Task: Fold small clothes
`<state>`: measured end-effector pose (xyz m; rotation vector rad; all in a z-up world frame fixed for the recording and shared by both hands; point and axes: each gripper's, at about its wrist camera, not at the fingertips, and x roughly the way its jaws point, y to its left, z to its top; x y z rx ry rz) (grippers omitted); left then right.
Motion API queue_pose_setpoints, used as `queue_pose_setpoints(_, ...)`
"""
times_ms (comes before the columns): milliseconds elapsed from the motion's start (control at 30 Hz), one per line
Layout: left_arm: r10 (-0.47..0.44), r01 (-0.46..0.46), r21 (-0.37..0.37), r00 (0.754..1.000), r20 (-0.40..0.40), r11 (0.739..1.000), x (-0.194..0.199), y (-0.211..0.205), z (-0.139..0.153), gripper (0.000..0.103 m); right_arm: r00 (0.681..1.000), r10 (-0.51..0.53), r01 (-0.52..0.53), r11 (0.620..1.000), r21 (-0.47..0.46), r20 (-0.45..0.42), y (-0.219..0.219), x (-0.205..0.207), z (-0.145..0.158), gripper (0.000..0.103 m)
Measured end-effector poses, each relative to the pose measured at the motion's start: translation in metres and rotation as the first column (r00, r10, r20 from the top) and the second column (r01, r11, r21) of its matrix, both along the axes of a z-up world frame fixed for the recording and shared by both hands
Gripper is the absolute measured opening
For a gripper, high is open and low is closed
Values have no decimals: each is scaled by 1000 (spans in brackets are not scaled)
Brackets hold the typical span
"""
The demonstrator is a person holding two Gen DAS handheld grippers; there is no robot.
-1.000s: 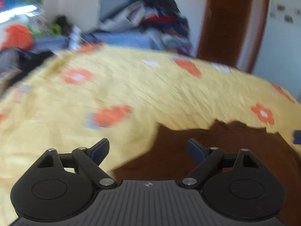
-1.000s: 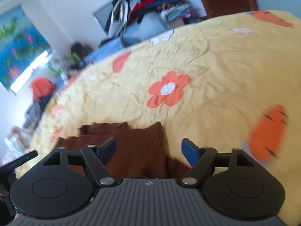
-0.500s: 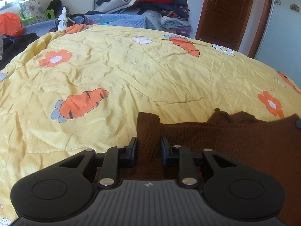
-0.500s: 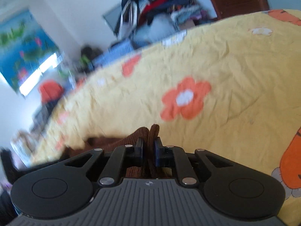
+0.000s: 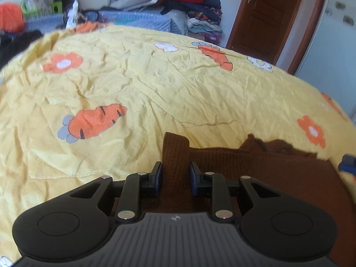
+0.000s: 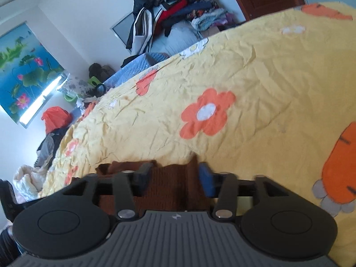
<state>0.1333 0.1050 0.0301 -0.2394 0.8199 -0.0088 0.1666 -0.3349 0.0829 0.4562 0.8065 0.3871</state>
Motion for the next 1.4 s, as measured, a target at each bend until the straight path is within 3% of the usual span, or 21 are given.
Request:
queue_pose_setpoints(133,15,-19,-107,999,-37,994,9,15,-3,25,999,11,-13,998,-67,-39,3,9,-7,61)
queue_pose_setpoints(267,-7,5,-84,1000,-27,996,17,7,-3,25,998,42,-46,995,-93,-45,14,14,-13,61)
queue_pose_setpoints(300,-14,12,-73,1000,-22,997,19,3,-3,25,998,50,-53,994,-93,-41,17,16,-13,61)
queue_pose_setpoints(333,-26,25,-54,999,-21,998,22,-1,-3,24,997,64,-67,994,-88,-44,19,18,-14,47)
queue_pose_setpoints(367,-39,39,-32,999,-16,999,24,-6,-3,8,994,86,-90,993,-77,-60,22,22,-16,29)
queue_pose_setpoints(400,-42,42,-11,999,-12,999,26,-8,-1,9,992,98,-104,992,-75,-79,24,25,-17,15)
queue_pose_setpoints(533,-10,4,63,995,99,998,25,-6,25,8,999,43,-41,998,-36,33,13,16,4,15)
queue_pose_setpoints(667,-36,30,187,999,28,982,42,-13,-2,9,1000,3,-5,996,-84,-29,8,23,-19,15)
queue_pose_setpoints(700,-35,26,203,999,39,979,40,-15,-10,12,1000,2,-2,996,-90,-1,9,20,-24,13)
queue_pose_setpoints(767,-27,12,197,997,73,980,26,-18,-7,14,1000,-17,18,996,-91,4,11,14,-24,16)
queue_pose_setpoints(833,-4,-11,168,996,91,986,9,-15,5,28,999,-32,31,996,-82,-8,9,7,-16,48)
queue_pose_setpoints(900,45,-72,156,985,166,985,-21,-15,20,64,996,-63,71,990,-120,66,10,-11,1,55)
queue_pose_setpoints(967,27,-60,129,968,249,990,-51,-23,30,82,989,-49,65,992,-111,139,18,-31,15,58)
queue_pose_setpoints(1000,-21,-16,139,965,263,990,-60,-31,30,82,987,-26,43,994,-102,156,25,-38,18,64)
queue_pose_setpoints(1067,-88,42,209,972,216,977,-63,-47,20,82,986,9,14,991,-135,168,44,-46,13,72)
queue_pose_setpoints(1167,-56,35,268,996,74,963,-47,-43,-16,84,993,29,2,966,-258,117,55,-48,-23,73)
queue_pose_setpoints(1200,-57,24,241,990,128,970,-51,-33,-23,87,977,55,3,963,-271,204,53,-57,-27,72)
queue_pose_setpoints(1233,-55,29,208,991,122,978,-49,-25,-24,88,976,63,-7,966,-260,207,49,-58,-28,71)
queue_pose_setpoints(1400,-31,8,256,996,87,967,-49,-29,-16,89,979,82,-22,953,-303,186,52,-54,-17,70)
